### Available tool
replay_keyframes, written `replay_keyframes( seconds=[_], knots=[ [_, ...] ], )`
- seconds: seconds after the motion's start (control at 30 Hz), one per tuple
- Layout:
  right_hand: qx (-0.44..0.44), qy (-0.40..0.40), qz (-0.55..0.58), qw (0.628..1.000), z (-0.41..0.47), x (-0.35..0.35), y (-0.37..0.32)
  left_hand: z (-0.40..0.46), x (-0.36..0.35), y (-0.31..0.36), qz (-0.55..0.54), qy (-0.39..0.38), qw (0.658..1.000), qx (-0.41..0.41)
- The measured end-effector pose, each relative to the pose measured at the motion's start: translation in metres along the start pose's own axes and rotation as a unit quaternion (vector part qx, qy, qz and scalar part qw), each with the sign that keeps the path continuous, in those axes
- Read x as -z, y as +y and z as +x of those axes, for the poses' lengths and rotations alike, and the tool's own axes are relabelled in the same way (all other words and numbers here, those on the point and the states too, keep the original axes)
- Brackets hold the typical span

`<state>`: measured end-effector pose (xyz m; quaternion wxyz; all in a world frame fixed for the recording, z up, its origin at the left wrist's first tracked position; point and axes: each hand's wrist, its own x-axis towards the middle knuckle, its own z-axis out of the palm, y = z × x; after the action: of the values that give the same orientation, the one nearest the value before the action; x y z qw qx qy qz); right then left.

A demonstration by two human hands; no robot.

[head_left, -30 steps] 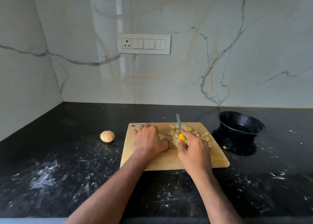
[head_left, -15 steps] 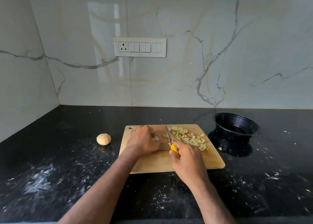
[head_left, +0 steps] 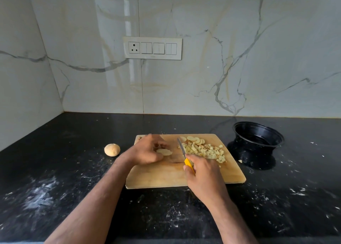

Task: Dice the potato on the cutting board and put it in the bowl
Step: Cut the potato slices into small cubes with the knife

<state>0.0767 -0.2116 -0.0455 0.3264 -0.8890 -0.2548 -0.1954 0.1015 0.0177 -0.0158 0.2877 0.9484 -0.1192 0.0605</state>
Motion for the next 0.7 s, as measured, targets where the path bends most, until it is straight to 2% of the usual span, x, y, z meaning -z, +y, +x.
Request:
replay_keyframes(
  seconds=[0.1, 0.2, 0.37, 0.7],
  knots=[
    [0.0, -0.004, -0.003, 1.0, -0.001, 0.002, -0.002, -0.003, -0.001, 0.0, 0.036, 0.057, 0.996, 0.055],
    [0.013, -0.022, -0.02, 0.999, 0.0, 0.003, -0.007, -0.006, -0.003, 0.001, 0.045, 0.079, 0.992, 0.092],
    [0.029, -0.058, -0.064, 0.996, 0.002, 0.002, -0.017, -0.006, -0.006, 0.002, 0.028, 0.099, 0.99, 0.092],
    [0.036, -0.079, -0.104, 0.991, 0.002, -0.002, -0.026, -0.003, -0.01, -0.001, 0.017, 0.095, 0.99, 0.103]
  ],
)
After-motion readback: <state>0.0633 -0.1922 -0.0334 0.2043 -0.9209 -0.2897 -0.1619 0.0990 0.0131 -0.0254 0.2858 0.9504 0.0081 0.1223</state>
